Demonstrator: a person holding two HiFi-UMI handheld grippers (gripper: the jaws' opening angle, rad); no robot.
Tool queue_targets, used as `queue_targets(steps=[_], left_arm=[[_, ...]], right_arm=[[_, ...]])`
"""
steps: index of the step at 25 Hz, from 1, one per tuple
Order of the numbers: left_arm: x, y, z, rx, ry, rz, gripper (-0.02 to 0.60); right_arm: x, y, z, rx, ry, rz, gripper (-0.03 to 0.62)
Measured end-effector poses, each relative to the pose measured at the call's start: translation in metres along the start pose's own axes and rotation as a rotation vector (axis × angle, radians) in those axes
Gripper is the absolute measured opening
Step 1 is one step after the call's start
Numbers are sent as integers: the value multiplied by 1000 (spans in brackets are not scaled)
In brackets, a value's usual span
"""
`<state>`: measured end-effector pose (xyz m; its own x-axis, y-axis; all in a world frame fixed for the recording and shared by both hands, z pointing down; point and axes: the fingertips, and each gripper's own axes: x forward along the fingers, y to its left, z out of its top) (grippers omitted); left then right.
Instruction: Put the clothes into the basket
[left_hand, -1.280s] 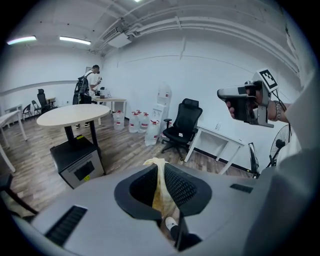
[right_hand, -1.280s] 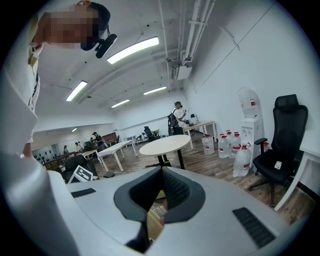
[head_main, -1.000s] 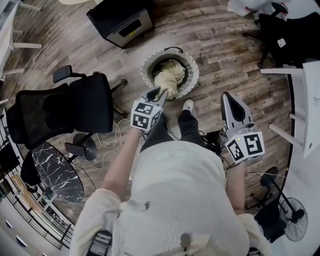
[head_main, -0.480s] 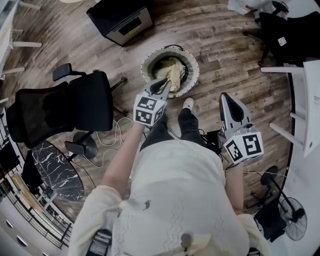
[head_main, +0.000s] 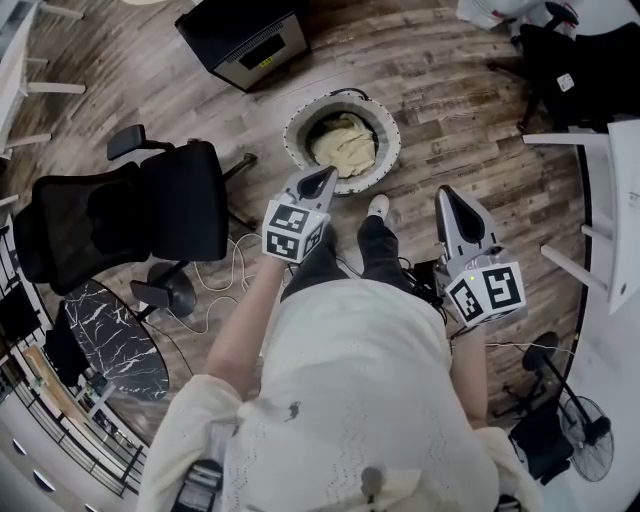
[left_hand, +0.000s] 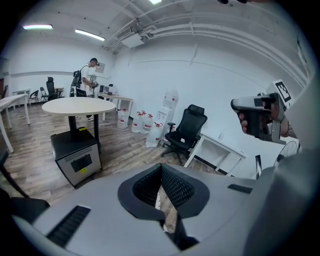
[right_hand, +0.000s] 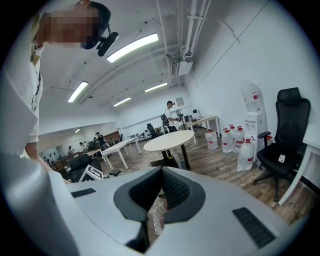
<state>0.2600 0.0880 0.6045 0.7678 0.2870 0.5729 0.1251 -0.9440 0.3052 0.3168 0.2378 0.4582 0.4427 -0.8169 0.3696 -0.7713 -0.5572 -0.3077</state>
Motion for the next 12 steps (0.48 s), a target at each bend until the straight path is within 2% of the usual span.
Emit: queue_targets(steps=[4,12], left_arm=[[-9,-7,2,-26,-29,-14,20],[-35,-19,15,-20,-92,-34,20]], right_arm=[[1,6,-7,-1,16,15,9],[6,26,-18,0,47,41,9]])
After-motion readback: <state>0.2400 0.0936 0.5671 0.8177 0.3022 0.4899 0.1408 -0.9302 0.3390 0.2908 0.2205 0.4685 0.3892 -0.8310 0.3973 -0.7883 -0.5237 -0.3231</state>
